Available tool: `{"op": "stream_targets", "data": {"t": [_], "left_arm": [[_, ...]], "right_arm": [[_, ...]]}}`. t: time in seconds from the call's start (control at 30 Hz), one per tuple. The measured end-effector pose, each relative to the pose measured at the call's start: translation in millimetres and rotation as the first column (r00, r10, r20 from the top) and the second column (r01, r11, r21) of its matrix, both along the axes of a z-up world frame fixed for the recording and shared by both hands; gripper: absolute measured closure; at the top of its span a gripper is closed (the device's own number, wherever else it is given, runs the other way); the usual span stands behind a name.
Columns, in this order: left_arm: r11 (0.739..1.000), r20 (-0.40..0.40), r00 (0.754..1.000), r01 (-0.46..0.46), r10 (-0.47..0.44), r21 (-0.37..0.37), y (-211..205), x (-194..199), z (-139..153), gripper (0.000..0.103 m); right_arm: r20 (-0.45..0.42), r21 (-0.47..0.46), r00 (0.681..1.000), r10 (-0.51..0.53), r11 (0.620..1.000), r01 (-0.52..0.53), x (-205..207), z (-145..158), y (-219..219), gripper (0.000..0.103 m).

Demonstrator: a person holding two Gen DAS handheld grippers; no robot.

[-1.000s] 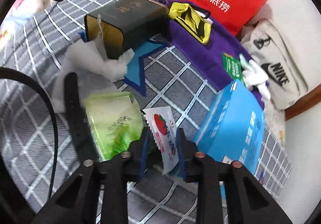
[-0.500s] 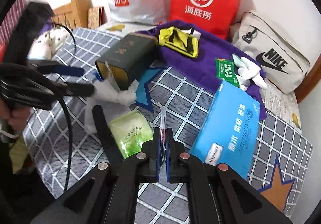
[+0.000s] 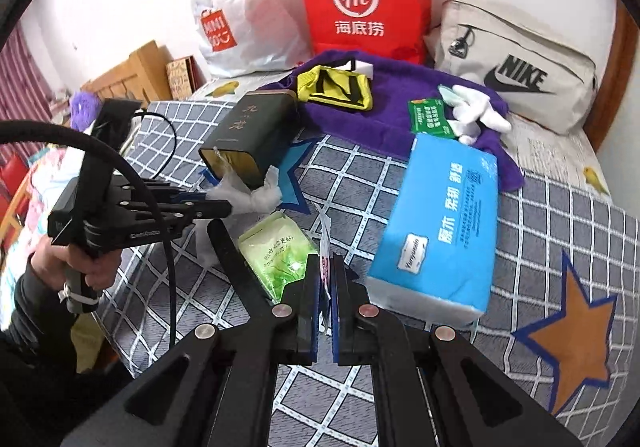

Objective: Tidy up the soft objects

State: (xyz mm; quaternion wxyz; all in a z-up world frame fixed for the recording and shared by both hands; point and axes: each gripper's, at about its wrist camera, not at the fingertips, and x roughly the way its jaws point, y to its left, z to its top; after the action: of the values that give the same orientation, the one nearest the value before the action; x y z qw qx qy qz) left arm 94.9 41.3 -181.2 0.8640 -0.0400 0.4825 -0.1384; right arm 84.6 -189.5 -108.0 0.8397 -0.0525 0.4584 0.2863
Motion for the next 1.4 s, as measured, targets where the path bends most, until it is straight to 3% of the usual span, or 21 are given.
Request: {"op": "stream_targets", "data": {"t": [0.5, 0.73, 1.07, 1.4], "left_arm": [[0.999, 0.115, 0.993, -0.009, 0.014, -0.039, 6.2, -22.4, 64.7, 0.096], [0.998, 0.141, 0.990, -0.017, 0.024, -0.057, 8.7, -18.8, 80.2, 0.096], [0.997, 0.149, 0.989, -0.013, 0.025, -0.078, 11.3, 5.3, 92.5, 0.096], [0.997, 0.195, 0.980, -0.030, 0.043, -0.070, 26.0, 41.9, 118.9, 0.096]], "right_arm": [[-0.008, 0.114, 0.997, -0.072, 0.991, 0.072, 1.5, 14.7, -29.5, 0.099], [0.004, 0.132, 0.996, -0.095, 0.987, 0.093, 6.7, 25.1, -37.6, 0.099], [0.027, 0.119, 0.996, -0.086, 0.989, 0.082, 28.6, 34.2, -36.1, 0.099], [0.075, 0.128, 0.993, -0.096, 0.988, 0.086, 79.8, 47.1, -31.7, 0.099]]}}
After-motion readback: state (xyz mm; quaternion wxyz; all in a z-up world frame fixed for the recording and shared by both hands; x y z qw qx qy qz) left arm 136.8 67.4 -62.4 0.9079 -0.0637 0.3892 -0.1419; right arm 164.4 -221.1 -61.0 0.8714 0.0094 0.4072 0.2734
